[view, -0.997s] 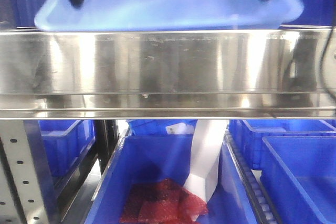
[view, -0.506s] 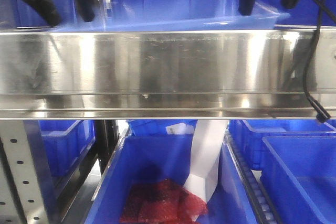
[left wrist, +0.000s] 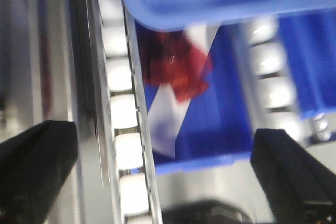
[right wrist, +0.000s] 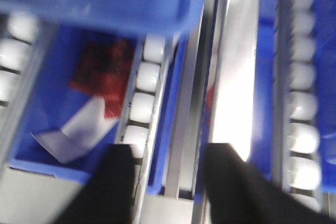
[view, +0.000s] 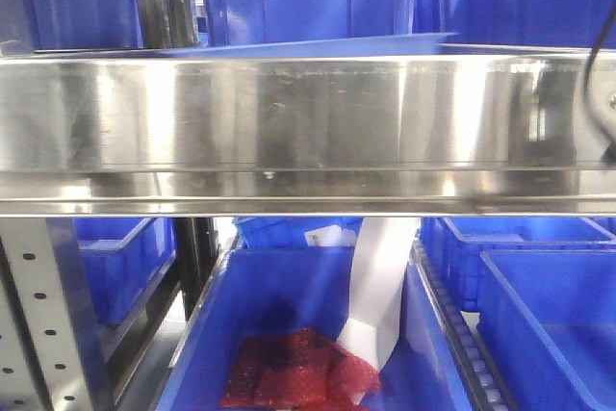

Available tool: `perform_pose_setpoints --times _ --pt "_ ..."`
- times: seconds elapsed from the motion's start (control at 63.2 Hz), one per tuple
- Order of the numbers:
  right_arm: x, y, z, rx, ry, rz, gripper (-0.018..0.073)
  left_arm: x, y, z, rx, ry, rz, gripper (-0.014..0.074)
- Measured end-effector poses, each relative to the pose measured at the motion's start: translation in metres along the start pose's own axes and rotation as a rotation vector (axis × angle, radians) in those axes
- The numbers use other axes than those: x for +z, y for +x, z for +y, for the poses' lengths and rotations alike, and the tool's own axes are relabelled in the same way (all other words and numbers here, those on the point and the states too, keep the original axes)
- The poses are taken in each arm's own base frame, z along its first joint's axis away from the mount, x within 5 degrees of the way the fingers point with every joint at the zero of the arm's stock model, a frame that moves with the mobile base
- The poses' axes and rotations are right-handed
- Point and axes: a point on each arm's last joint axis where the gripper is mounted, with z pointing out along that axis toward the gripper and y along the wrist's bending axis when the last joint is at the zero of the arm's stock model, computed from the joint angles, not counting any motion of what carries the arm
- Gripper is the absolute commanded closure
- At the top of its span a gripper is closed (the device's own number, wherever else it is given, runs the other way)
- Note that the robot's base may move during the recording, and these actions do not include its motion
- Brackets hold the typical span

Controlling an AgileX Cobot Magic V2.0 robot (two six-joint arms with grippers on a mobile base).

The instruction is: Grab blue tray and place on right shelf

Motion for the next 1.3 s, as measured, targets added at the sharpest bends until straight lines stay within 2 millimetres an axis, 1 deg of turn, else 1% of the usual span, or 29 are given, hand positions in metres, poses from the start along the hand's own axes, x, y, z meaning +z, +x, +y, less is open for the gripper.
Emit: perform_pose_setpoints --times 0.047,0.095,0.142,0.19,0.221,0.237,0.285,0.301,0.316,0.332,0.348,0.364,0.38,0.396,0.411,0.459,0.538,0.617,0.633,0.649,0.664,0.68,0.712,0.791,0.886,0.965,1.092,1.202,1.297 --pt "-0.014 0.002 -0.002 0.003 -0.007 -0.031 0.0452 -0.023 0.003 -0.001 0.019 0.007 -0.050 0.0202" --pt "-0.027 0.005 -0.005 0.006 -0.015 -0.064 0.0503 -0.035 0.009 -0.001 0.033 0.009 -0.072 0.0274" --pt "-0.039 0.010 -0.007 0.008 -0.024 -0.098 0.0501 -0.051 0.019 -0.001 0.045 0.011 -0.099 0.0348" --pt "-0.049 0.016 -0.010 0.008 -0.032 -0.127 0.0501 -0.062 0.030 0.000 0.055 0.012 -0.118 0.0426" --pt "-0.053 0.022 -0.012 0.006 -0.034 -0.134 0.0501 -0.067 0.036 0.000 0.058 0.012 -0.130 0.0462" --pt "-0.058 0.024 -0.013 0.007 -0.038 -0.150 0.0501 -0.071 0.041 0.001 0.059 0.013 -0.139 0.0489" --pt "-0.064 0.035 -0.016 0.005 -0.042 -0.161 0.0501 -0.079 0.054 0.002 0.063 0.014 -0.165 0.0545" --pt "-0.068 0.038 -0.017 0.006 -0.045 -0.173 0.0501 -0.085 0.058 0.002 0.063 0.016 -0.182 0.0559" --pt "-0.068 0.042 -0.018 0.004 -0.045 -0.171 0.0501 -0.085 0.063 0.003 0.064 0.016 -0.187 0.0581" --pt "-0.072 0.045 -0.019 0.005 -0.049 -0.186 0.0501 -0.091 0.068 0.003 0.065 0.017 -0.206 0.0594" --pt "-0.071 0.050 -0.020 0.003 -0.048 -0.180 0.0501 -0.091 0.073 0.004 0.066 0.017 -0.212 0.0613" --pt "-0.077 0.053 -0.021 0.005 -0.052 -0.198 0.0501 -0.096 0.078 0.004 0.069 0.018 -0.231 0.0626" --pt "-0.073 0.059 -0.022 0.002 -0.051 -0.186 0.0501 -0.096 0.083 0.005 0.070 0.018 -0.238 0.0636" --pt "-0.077 0.063 -0.023 0.002 -0.053 -0.196 0.0501 -0.101 0.087 0.006 0.073 0.019 -0.258 0.0643" --pt "-0.075 0.068 -0.024 0.000 -0.054 -0.193 0.0501 -0.103 0.091 0.006 0.075 0.020 -0.275 0.0642" --pt "-0.079 0.083 -0.027 -0.002 -0.059 -0.208 0.0501 -0.109 0.108 0.008 0.083 0.020 -0.307 0.0642" --pt "-0.079 0.109 -0.032 -0.009 -0.068 -0.225 0.0501 -0.113 0.135 0.012 0.091 0.020 -0.356 0.0642" --pt "-0.078 0.136 -0.037 -0.022 -0.079 -0.255 0.0501 -0.113 0.163 0.016 0.102 0.019 -0.389 0.0642" --pt "-0.078 0.140 -0.038 -0.026 -0.083 -0.267 0.0501 -0.110 0.169 0.018 0.101 0.017 -0.384 0.0642" --pt "-0.077 0.147 -0.039 -0.032 -0.084 -0.271 0.0501 -0.112 0.175 0.018 0.101 0.019 -0.404 0.0642" --pt "-0.077 0.151 -0.040 -0.036 -0.088 -0.285 0.0501 -0.109 0.181 0.020 0.100 0.018 -0.399 0.0642" --pt "-0.076 0.159 -0.041 -0.043 -0.090 -0.291 0.0501 -0.112 0.187 0.020 0.101 0.019 -0.419 0.0642" --pt "-0.076 0.167 -0.043 -0.051 -0.096 -0.314 0.0501 -0.109 0.198 0.022 0.100 0.019 -0.424 0.0642" --pt "-0.077 0.196 -0.048 -0.063 -0.111 -0.375 0.0501 -0.108 0.227 0.027 0.099 0.021 -0.482 0.0642" --pt "-0.080 0.226 -0.054 -0.062 -0.132 -0.459 0.0501 -0.111 0.256 0.031 0.105 0.026 -0.573 0.0642" --pt "-0.085 0.246 -0.058 -0.058 -0.150 -0.545 0.0501 -0.114 0.273 0.033 0.106 0.032 -0.654 0.0642" --pt "-0.093 0.270 -0.064 -0.052 -0.175 -0.680 0.0503 -0.121 0.290 0.036 0.109 0.040 -0.783 0.0642" --pt "-0.101 0.278 -0.066 -0.047 -0.190 -0.766 0.0503 -0.128 0.294 0.036 0.110 0.046 -0.854 0.0642" --pt "-0.104 0.277 -0.066 -0.046 -0.196 -0.795 0.0503 -0.130 0.295 0.036 0.112 0.047 -0.872 0.0642"
